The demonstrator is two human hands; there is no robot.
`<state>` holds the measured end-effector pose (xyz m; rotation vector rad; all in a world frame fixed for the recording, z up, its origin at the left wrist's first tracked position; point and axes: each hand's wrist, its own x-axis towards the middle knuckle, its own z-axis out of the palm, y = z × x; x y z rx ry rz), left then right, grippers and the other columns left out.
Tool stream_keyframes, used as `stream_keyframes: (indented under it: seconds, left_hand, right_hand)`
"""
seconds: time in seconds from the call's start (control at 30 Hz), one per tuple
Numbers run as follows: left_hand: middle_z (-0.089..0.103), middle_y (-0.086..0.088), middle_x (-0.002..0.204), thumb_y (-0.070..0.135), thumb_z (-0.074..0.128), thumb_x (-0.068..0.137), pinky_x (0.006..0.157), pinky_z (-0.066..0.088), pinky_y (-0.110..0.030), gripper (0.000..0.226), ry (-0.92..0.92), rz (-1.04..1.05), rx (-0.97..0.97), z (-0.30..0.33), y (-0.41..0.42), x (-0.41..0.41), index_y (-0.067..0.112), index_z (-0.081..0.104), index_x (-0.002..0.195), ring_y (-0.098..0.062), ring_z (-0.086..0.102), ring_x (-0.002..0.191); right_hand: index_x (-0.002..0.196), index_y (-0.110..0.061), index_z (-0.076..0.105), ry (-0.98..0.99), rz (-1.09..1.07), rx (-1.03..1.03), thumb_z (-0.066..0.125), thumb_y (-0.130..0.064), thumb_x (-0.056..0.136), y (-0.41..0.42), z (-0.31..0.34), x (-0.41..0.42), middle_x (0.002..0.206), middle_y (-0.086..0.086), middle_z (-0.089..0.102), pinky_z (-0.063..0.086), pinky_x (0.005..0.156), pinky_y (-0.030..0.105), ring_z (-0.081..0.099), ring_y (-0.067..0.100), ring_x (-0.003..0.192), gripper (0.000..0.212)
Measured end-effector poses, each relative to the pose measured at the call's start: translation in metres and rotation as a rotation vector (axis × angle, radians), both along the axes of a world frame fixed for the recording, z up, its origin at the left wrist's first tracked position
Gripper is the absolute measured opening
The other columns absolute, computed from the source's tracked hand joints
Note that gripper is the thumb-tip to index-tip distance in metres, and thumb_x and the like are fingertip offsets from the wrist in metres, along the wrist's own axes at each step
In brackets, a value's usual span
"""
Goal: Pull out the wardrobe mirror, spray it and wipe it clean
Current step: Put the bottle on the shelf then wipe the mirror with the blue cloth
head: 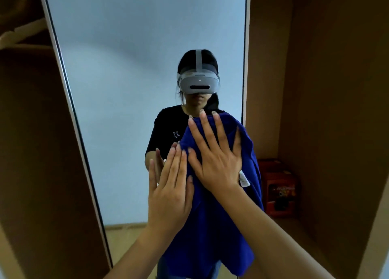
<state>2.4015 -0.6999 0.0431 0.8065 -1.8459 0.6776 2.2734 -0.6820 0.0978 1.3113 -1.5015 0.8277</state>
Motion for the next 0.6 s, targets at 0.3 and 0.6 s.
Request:
stream_keyframes:
  seconds: [0.3,0.6]
  left_hand:
    - [0.028,-0.012,0.156,0.025,0.033,0.103,0.12,0.011,-0.052,0.05,0.053,-0.029,-0.057,0.038,-0.015,-0.004,0.001,0.031,0.148,-0.022,0.022,0.147]
    - [0.028,-0.017,0.156,0.025,0.029,0.102,0.121,0.008,-0.047,0.052,0.118,-0.019,-0.037,0.004,-0.026,0.017,-0.003,0.03,0.147,-0.025,0.02,0.148]
  right_hand:
    - [0.154,-0.029,0.016,-0.054,-0.024,-0.048,0.026,-0.049,0.099,-0.005,0.04,0.004,0.162,-0.003,0.015,-0.008,0.116,0.053,0.008,0.02,0.149,0.059]
    - [0.154,-0.031,0.016,0.023,0.014,-0.026,0.031,-0.05,0.097,-0.017,0.017,0.031,0.162,-0.005,0.011,-0.012,0.115,0.05,0.001,0.016,0.15,0.062]
